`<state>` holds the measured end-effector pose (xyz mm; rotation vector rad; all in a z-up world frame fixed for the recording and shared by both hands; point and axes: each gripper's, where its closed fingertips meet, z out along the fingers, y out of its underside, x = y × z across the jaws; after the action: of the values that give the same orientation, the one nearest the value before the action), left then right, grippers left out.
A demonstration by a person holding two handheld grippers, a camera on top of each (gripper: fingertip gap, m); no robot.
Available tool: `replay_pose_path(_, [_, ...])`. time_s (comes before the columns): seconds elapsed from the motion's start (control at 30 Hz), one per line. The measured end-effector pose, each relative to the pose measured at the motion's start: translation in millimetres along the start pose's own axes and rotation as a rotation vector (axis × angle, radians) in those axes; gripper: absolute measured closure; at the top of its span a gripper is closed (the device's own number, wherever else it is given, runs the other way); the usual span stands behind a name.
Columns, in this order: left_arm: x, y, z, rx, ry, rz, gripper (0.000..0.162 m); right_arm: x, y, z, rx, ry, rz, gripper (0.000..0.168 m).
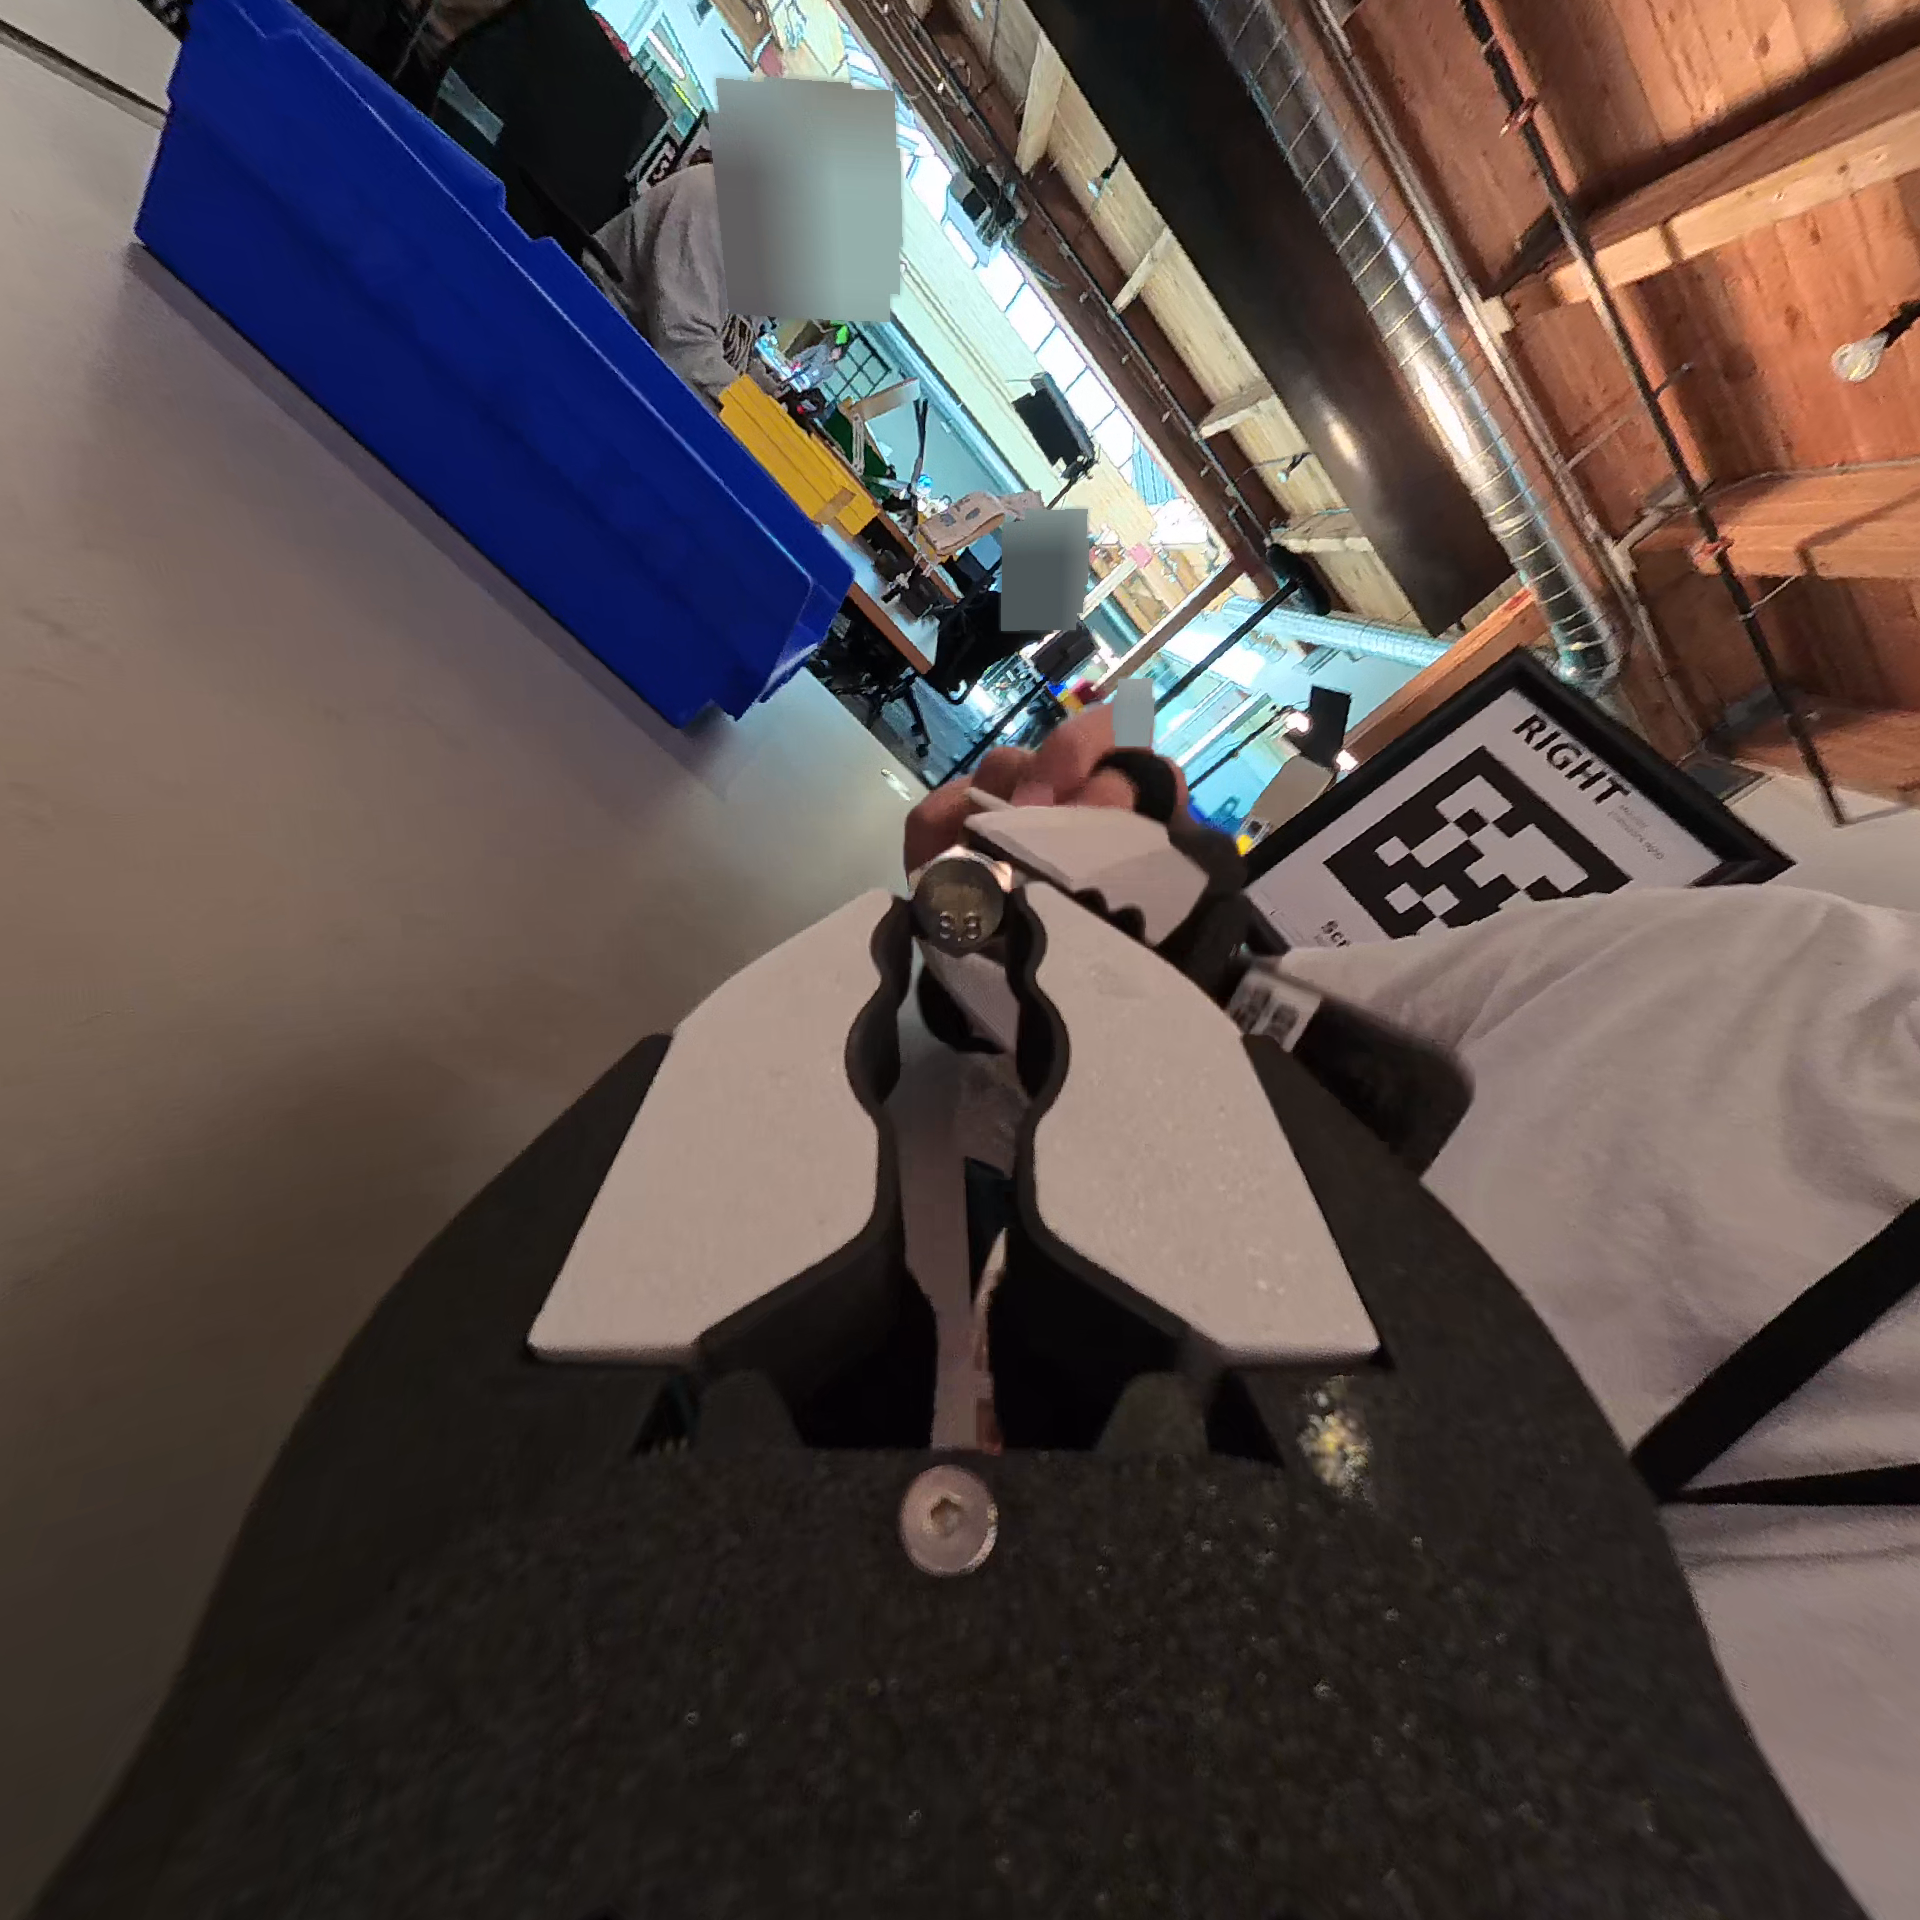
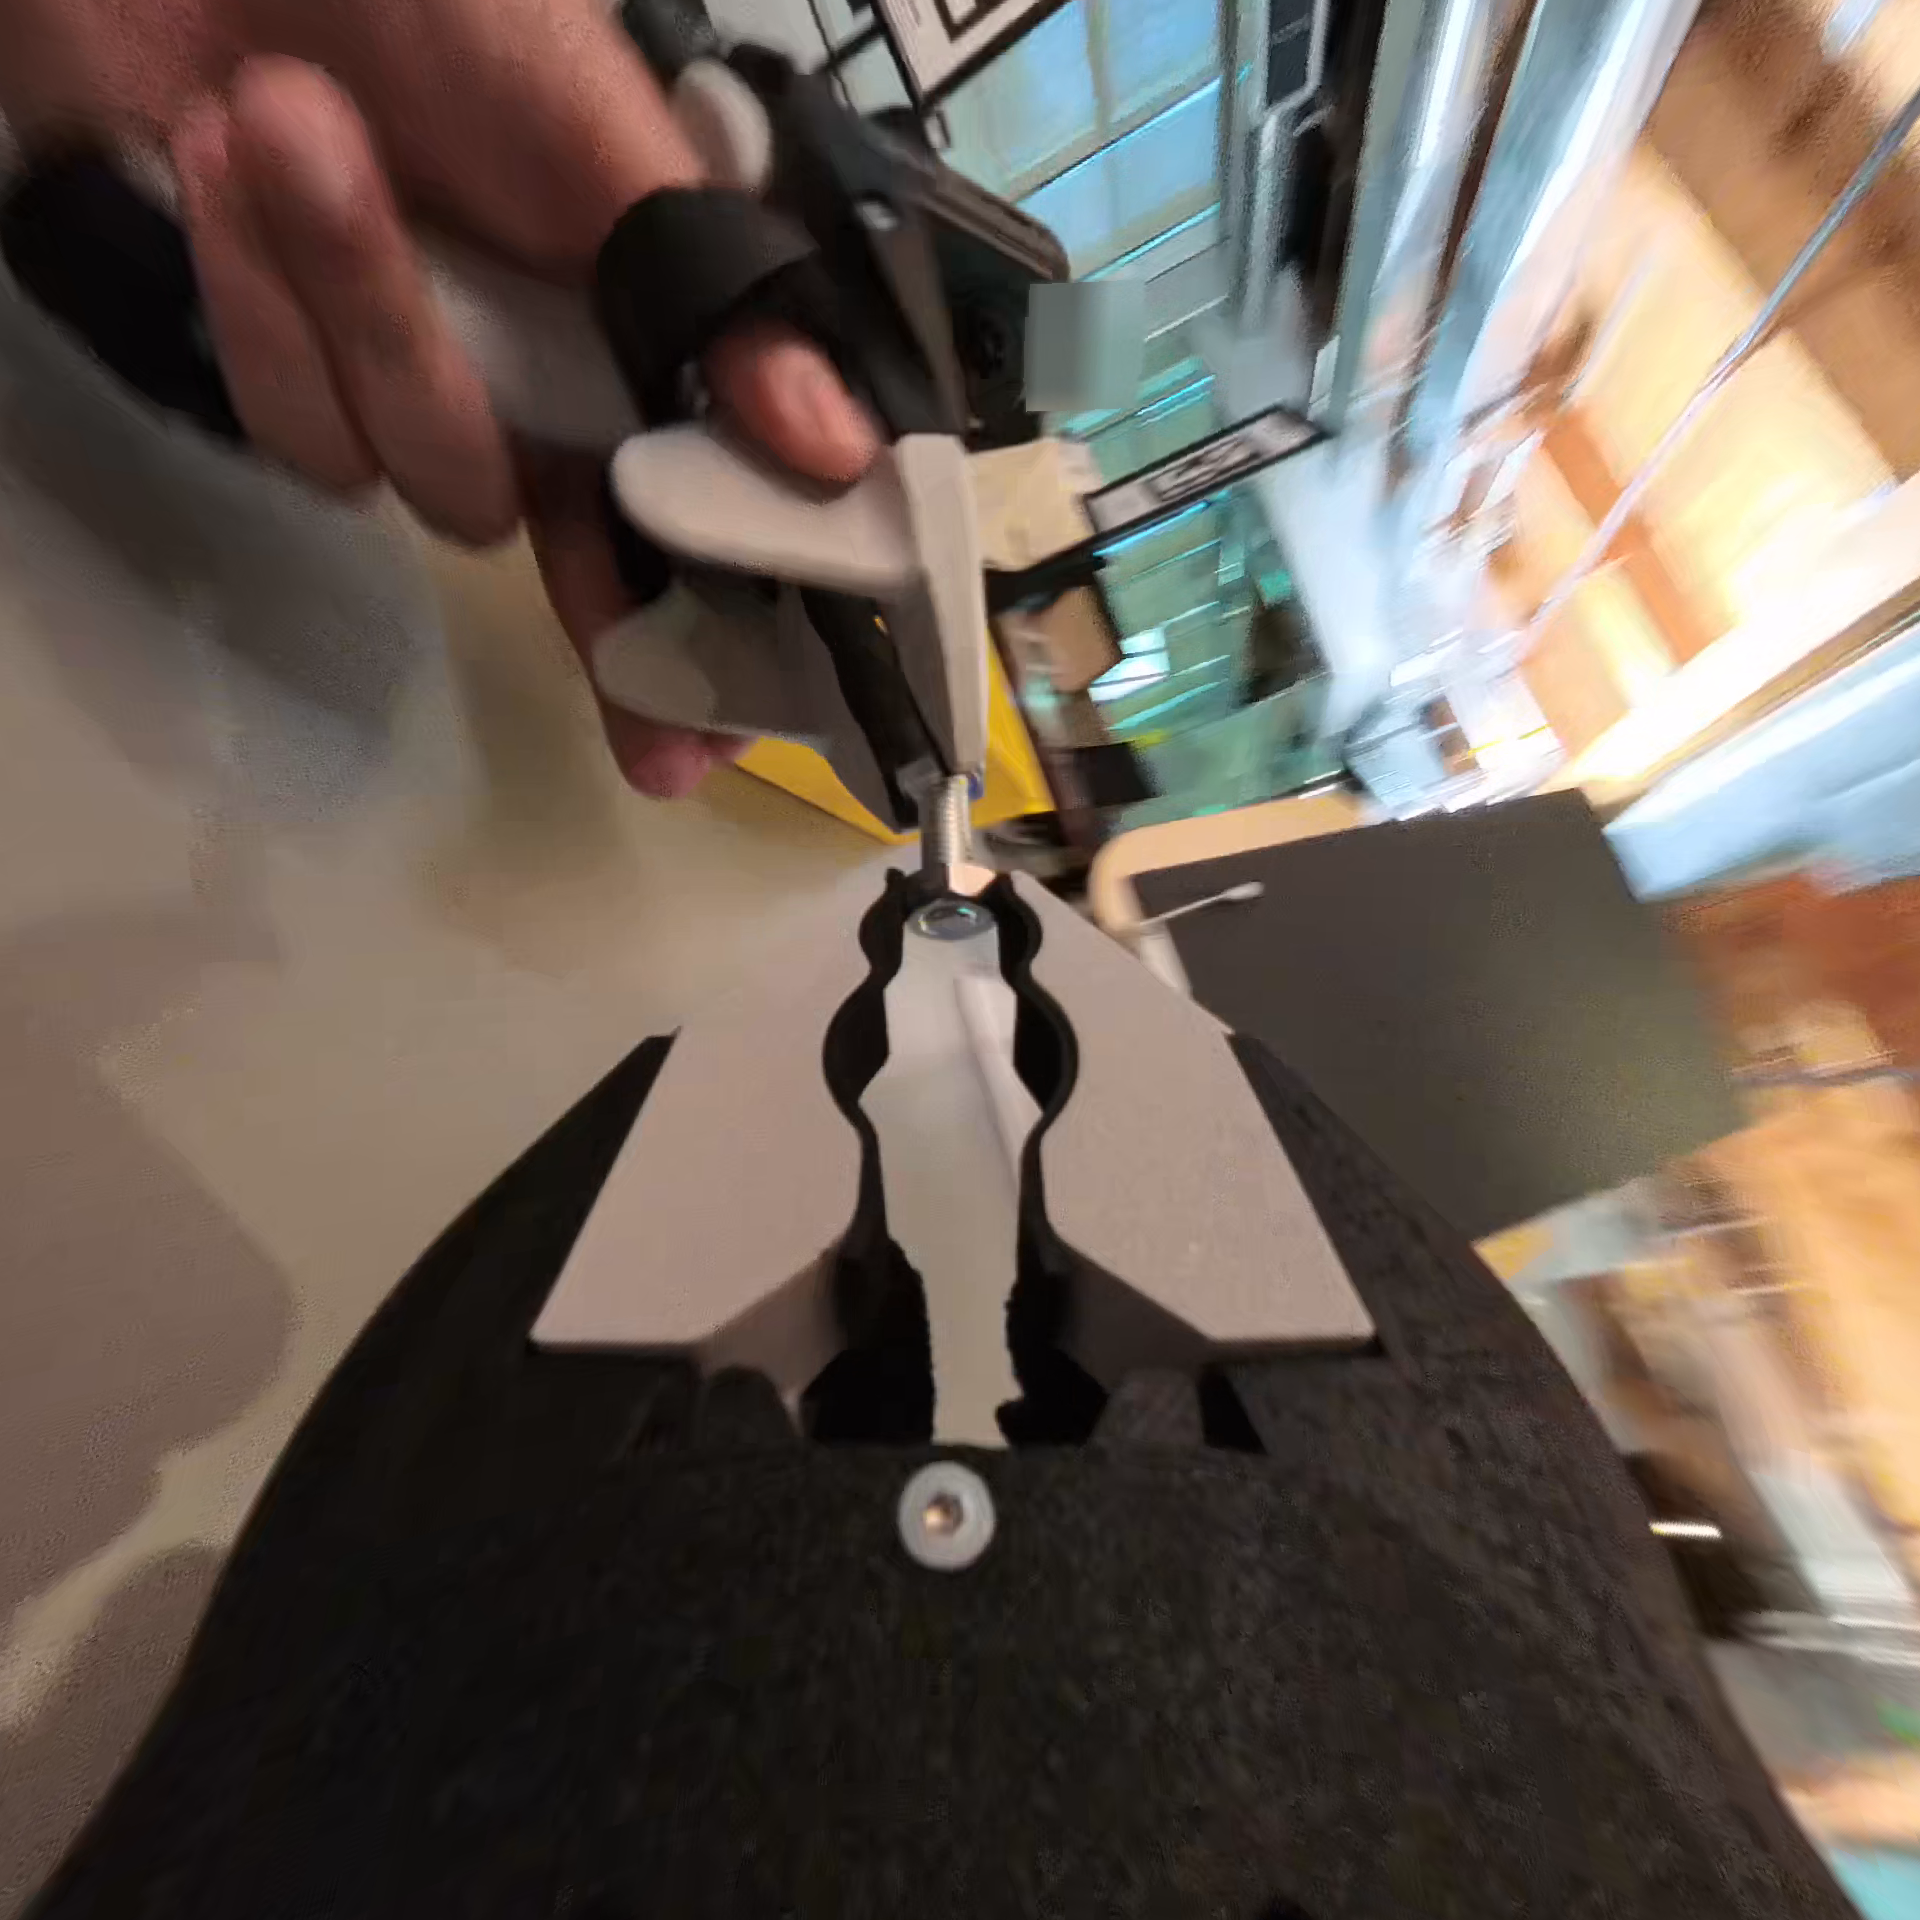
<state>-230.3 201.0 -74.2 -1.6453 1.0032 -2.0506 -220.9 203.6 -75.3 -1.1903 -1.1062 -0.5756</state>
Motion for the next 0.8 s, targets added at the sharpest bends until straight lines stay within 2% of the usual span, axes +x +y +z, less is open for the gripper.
replay_pose_path(0.07, [4.2, -0.5, 0.4, -0.005, 0.002, 0.046, 0.145, -0.7, -3.5, -2.1, 0.049, -0.148, 0.361, 0.151])
replay_pose_path(0.23, [10.3, 0.4, 2.0, -0.018, -0.002, 0.137, 0.145, -0.9, -11.6, -7.8, 0.206, -0.677, 1.437, 0.152])
replay_pose_path(0.3, [8.2, 0.7, 2.0, -0.026, -0.024, 0.165, 0.145, 1.2, -10.5, -6.5, 0.245, -0.836, 1.815, 0.152])
replay_pose_path(0.37, [5.8, -0.8, 0.7, -0.02, -0.039, 0.171, 0.145, -0.3, -10.4, -4.4, 0.27, -0.965, 2.138, 0.152])
replay_pose_path(0.43, [4.6, -3.4, -1.6, -0.005, -0.041, 0.158, 0.145, -0.3, -11.6, -2.0, 0.292, -1.035, 2.326, 0.152])
replay_pose_path(0.5, [7.1, -8.0, -3.7, 0.027, -0.018, 0.132, 0.145, 5.1, -14.3, -1.9, 0.337, -0.989, 2.289, 0.15])
replay_pose_path(0.57, [7.0, -14.1, -7.8, 0.065, -0.006, 0.101, 0.145, 10.0, -17.1, -3.7, 0.352, -0.888, 2.103, 0.138])
replay_pose_path(0.63, [4.7, -19.3, -13.0, 0.098, -0.002, 0.065, 0.145, -0.2, -17.8, -4.4, 0.263, -0.771, 1.749, 0.122])
replay_pose_path(0.7, [2.4, -23.7, -17.1, 0.127, 0.001, 0.036, 0.145, -14.7, -4.5, -0.5, 0.113, -0.588, 1.285, 0.109])
replay_pose_path(0.8, [-0.7, -24.5, -17.7, 0.139, 0.0, 0.004, 0.145, -13.7, 26.6, 3.6, -0.092, -0.237, 0.539, 0.107])
